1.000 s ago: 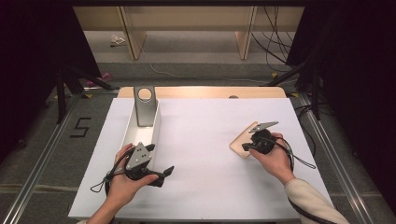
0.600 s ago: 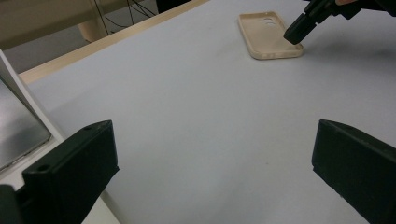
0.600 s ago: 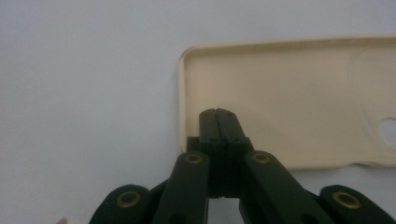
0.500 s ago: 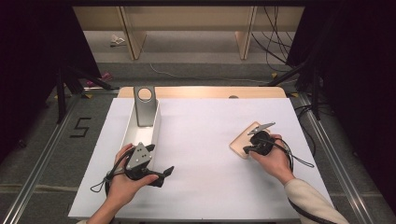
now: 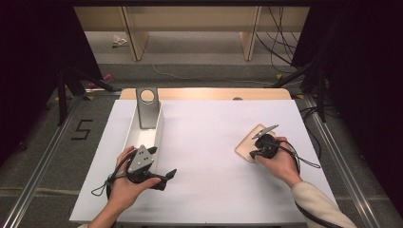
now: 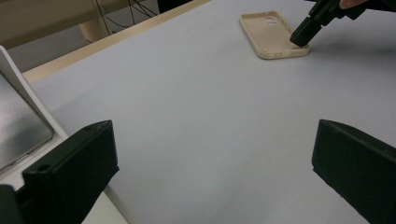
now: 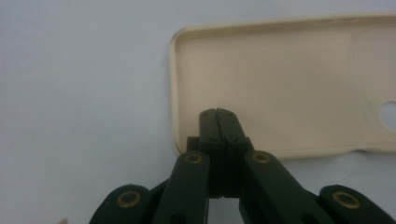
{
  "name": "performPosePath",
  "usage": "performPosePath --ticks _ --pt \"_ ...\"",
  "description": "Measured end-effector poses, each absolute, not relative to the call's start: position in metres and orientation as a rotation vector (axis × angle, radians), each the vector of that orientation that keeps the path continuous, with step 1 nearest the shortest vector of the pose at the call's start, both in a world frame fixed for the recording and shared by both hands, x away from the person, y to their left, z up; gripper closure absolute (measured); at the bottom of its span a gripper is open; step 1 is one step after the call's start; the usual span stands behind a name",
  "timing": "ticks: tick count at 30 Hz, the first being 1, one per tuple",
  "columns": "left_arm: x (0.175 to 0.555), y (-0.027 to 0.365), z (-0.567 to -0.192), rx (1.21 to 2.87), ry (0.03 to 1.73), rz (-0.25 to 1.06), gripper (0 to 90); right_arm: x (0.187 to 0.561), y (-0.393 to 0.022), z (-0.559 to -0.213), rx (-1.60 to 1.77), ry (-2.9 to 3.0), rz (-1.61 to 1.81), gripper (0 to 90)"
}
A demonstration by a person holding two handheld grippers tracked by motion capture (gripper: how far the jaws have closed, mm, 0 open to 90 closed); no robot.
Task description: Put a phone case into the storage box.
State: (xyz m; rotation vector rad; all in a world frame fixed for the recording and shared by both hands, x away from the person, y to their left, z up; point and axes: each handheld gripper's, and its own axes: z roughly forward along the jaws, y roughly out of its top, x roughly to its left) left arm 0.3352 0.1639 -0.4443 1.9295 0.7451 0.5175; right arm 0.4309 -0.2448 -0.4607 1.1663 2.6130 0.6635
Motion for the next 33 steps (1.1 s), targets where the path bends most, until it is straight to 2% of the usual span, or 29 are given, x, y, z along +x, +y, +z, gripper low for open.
performPosePath --ticks 33 --pt "0.335 0.164 -0.445 1.935 0.747 0.52 0.0 0.433 -0.295 -0.454 1.122 2.657 0.412 90.0"
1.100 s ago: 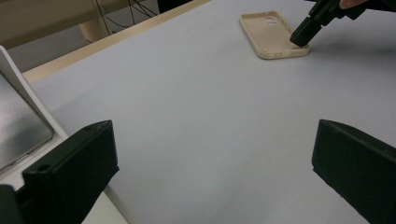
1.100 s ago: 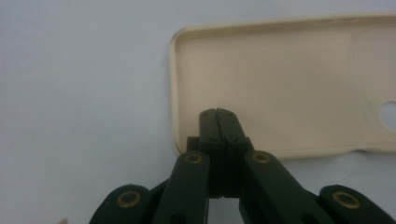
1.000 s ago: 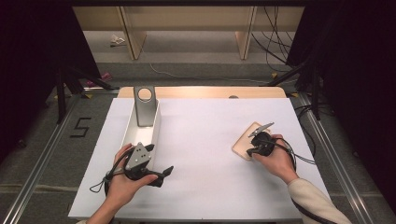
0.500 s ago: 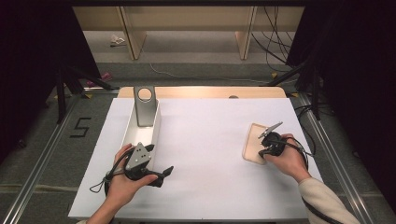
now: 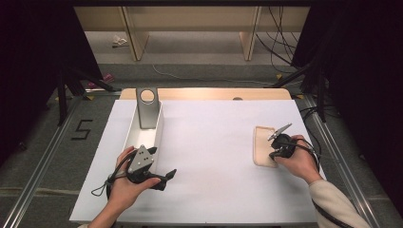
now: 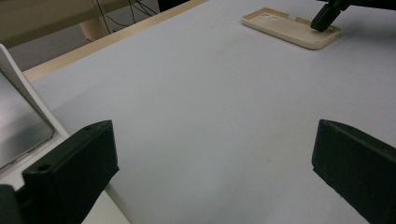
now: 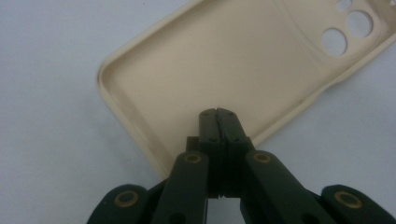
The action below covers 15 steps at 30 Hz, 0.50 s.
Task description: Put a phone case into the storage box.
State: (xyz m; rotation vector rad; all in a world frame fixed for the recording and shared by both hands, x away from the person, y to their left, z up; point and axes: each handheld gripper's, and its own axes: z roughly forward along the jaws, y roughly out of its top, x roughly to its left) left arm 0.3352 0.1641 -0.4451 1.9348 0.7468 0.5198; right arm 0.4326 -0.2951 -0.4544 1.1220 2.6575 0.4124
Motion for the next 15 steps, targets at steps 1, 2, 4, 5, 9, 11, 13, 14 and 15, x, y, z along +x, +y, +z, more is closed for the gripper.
performPosePath --ticks 1,2,4,5,9,11,13,14,15 --pt "0.3352 0.1642 -0.4451 1.935 0.747 0.519 0.0 0.4329 -0.296 -0.4544 1.118 2.656 0.41 90.0" --pt "0.3352 0.1641 -0.4452 1.935 0.747 0.519 0.0 0.433 -0.2968 -0.4545 1.116 2.652 0.405 90.0" --pt "0.3352 0.1641 -0.4451 1.936 0.746 0.521 0.0 0.4332 -0.2983 -0.4545 1.121 2.648 0.404 90.0" --pt "0.3353 0.1641 -0.4451 1.936 0.746 0.52 0.0 0.4332 -0.2988 -0.4545 1.124 2.648 0.404 90.0" --pt "0.3355 0.1641 -0.4453 1.937 0.747 0.521 0.0 0.4334 -0.2991 -0.4545 1.121 2.645 0.397 90.0" --pt "0.3356 0.1643 -0.4452 1.935 0.748 0.521 0.0 0.4334 -0.2995 -0.4544 1.122 2.643 0.394 90.0" --pt "0.3356 0.1643 -0.4451 1.938 0.747 0.524 0.0 0.4336 -0.3 -0.4546 1.111 2.644 0.397 90.0" --pt "0.3356 0.1642 -0.4451 1.938 0.747 0.523 0.0 0.4338 -0.3002 -0.4545 1.108 2.646 0.397 90.0" --pt "0.3356 0.1641 -0.4451 1.939 0.747 0.523 0.0 0.4338 -0.3002 -0.4546 1.109 2.645 0.399 90.0"
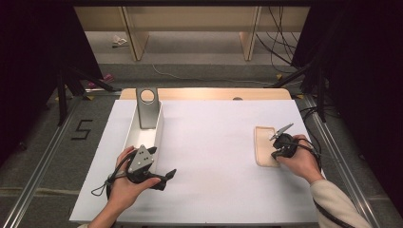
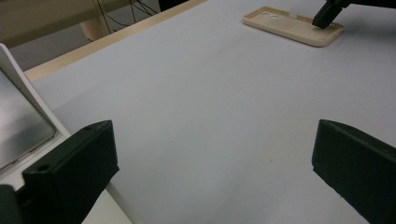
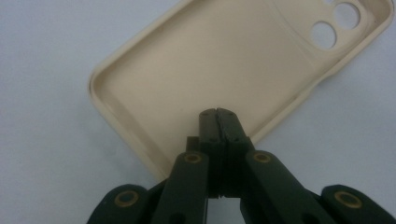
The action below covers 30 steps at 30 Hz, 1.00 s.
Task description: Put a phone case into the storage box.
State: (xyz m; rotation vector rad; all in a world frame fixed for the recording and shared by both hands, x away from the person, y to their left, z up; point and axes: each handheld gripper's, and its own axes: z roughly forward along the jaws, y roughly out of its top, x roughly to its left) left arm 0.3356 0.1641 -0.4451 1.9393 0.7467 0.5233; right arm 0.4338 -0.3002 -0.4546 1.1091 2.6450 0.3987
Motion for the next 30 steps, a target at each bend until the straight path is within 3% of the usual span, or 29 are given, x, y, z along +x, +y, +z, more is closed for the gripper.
performPosePath --ticks 8,21,30 --pt "0.335 0.164 -0.444 1.944 0.744 0.524 0.0 0.431 -0.297 -0.451 1.053 2.649 0.41 78.8" --pt "0.335 0.163 -0.444 1.95 0.749 0.525 0.0 0.422 -0.288 -0.434 0.706 2.728 0.359 40.7" --pt "0.334 0.164 -0.444 1.946 0.755 0.526 0.0 0.417 -0.28 -0.434 0.581 2.771 0.251 32.4"
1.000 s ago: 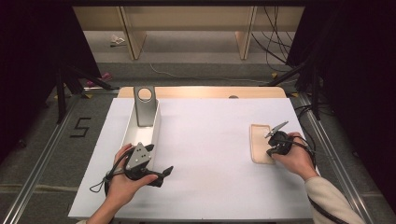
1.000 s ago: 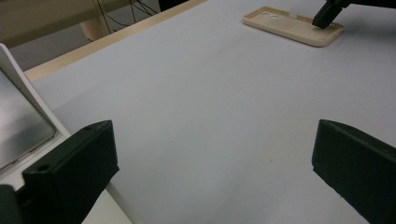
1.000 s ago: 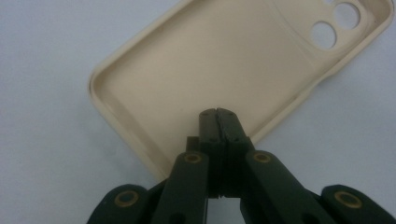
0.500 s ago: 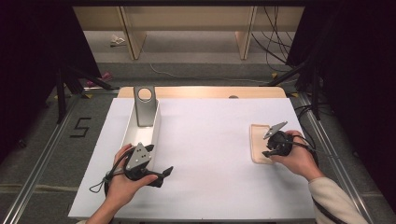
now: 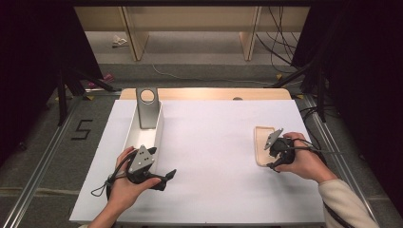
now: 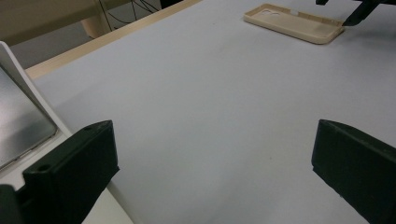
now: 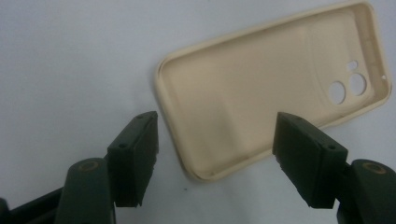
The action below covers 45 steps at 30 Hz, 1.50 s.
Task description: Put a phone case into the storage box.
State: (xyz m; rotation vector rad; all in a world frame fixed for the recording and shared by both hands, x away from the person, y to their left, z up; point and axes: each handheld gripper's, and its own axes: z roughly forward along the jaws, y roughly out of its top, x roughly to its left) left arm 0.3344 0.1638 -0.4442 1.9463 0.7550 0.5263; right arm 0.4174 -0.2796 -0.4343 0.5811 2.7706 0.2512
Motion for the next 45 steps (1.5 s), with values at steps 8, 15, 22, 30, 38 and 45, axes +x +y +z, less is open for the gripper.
performPosePath --ticks 8,15,22,30,38,45 --pt "0.333 0.165 -0.444 1.944 0.753 0.525 0.0 0.416 -0.277 -0.436 0.532 2.799 0.173 32.7" --pt "0.331 0.166 -0.444 1.938 0.747 0.524 0.0 0.414 -0.273 -0.437 0.488 2.806 0.129 33.3" --pt "0.331 0.165 -0.443 1.939 0.742 0.525 0.0 0.415 -0.273 -0.441 0.451 2.809 0.081 35.2" --pt "0.331 0.165 -0.444 1.939 0.74 0.525 0.0 0.415 -0.265 -0.445 0.368 2.803 0.032 37.9" --pt "0.331 0.165 -0.444 1.941 0.738 0.524 0.0 0.417 -0.259 -0.447 0.306 2.804 0.01 43.2" --pt "0.331 0.164 -0.444 1.94 0.74 0.524 0.0 0.418 -0.257 -0.45 0.284 2.807 -0.014 48.1"
